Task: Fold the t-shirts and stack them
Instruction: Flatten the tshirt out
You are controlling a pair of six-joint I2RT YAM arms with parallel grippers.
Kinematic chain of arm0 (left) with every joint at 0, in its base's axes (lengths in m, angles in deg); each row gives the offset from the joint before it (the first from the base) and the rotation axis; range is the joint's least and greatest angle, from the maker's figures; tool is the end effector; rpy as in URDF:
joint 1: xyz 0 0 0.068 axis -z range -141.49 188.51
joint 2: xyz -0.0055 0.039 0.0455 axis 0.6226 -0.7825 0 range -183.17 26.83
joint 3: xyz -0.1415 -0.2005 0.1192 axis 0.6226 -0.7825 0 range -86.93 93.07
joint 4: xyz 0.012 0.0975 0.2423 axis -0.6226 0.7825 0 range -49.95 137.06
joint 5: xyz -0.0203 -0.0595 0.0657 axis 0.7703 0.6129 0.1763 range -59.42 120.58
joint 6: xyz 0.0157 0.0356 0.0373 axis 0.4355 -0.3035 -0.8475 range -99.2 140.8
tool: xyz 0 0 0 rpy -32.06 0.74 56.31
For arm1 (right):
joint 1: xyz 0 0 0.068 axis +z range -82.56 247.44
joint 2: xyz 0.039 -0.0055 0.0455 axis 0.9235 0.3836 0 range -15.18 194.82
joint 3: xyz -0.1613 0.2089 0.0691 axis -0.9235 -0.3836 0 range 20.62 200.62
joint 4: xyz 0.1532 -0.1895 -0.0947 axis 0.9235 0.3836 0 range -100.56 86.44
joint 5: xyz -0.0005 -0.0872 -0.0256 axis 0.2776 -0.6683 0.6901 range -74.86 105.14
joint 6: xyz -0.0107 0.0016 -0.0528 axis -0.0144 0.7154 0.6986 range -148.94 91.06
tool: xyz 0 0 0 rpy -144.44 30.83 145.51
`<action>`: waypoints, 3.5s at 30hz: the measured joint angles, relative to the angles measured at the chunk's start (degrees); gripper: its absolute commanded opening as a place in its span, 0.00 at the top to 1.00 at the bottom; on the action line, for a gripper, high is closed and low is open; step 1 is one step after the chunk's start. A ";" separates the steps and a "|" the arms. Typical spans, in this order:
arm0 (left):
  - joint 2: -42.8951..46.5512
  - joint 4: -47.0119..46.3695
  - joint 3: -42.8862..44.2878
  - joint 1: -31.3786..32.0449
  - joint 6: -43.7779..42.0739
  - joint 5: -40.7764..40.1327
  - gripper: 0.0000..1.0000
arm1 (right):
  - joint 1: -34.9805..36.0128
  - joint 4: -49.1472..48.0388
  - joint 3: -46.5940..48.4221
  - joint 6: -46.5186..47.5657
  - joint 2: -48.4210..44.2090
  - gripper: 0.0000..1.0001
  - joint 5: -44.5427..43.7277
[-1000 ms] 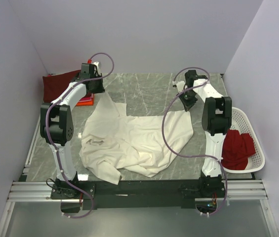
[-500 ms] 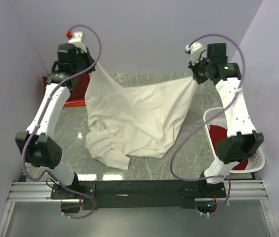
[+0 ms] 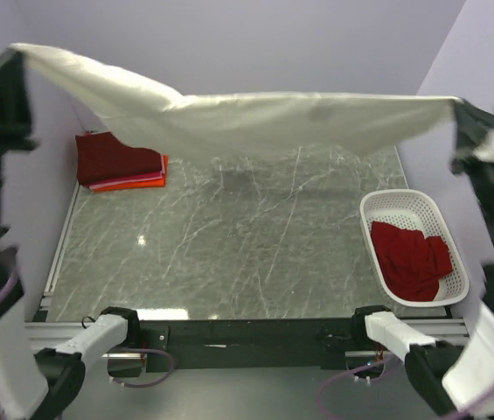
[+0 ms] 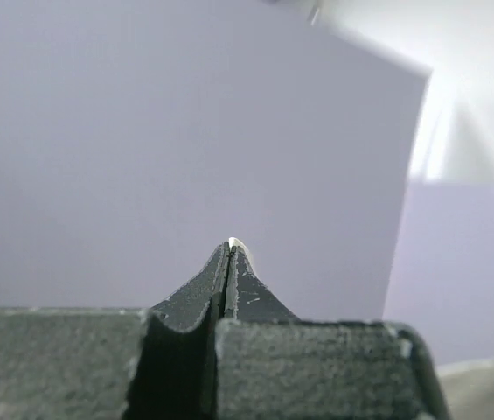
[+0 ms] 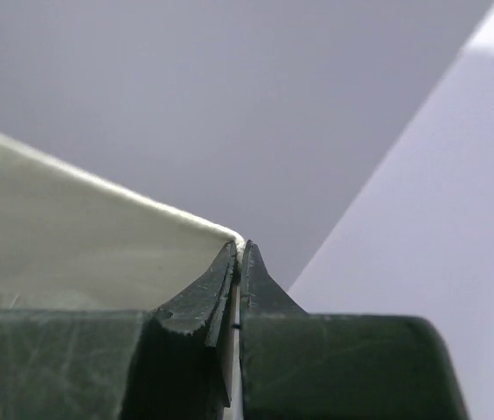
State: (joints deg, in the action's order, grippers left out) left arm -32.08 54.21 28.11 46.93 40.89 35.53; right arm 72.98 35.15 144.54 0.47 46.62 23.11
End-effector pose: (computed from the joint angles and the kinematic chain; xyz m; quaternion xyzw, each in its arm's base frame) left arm 0.0507 -0.0106 0.6497 -0.0021 0.4085 -0.2418 0.8802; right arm 0.0608 0.0108 0.6216 -0.2325 0.5532 -0.1245 0.7902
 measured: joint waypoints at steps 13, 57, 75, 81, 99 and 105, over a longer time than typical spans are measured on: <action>10.60 -9.81 -4.46 0.00 2.03 2.84 0.99 | 0.00 -9.33 0.13 -1.22 -6.88 1.00 -5.03; -5.01 -10.54 -31.30 -9.46 0.68 12.26 0.99 | -2.97 -18.62 -33.70 -5.16 8.39 1.00 6.40; 15.10 -17.62 -6.34 -9.46 4.24 10.71 0.99 | -2.95 -11.89 -0.98 -5.97 -7.98 1.00 3.98; 14.40 -18.45 -13.62 -9.46 3.56 9.57 0.99 | -2.95 -12.63 -8.83 -5.99 -6.01 1.00 4.11; -17.53 -15.45 -53.16 -1.99 14.49 15.76 0.57 | -2.95 -19.26 -42.99 -4.04 25.66 1.00 9.99; -30.67 -11.89 -52.09 12.52 17.11 20.33 0.57 | -2.95 -20.79 -42.95 -2.67 23.67 1.00 8.98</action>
State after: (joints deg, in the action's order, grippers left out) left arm -62.75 42.32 -23.97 59.46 58.01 55.85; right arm 70.03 14.37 101.59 -2.20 70.29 32.09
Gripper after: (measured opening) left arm 0.442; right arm 0.022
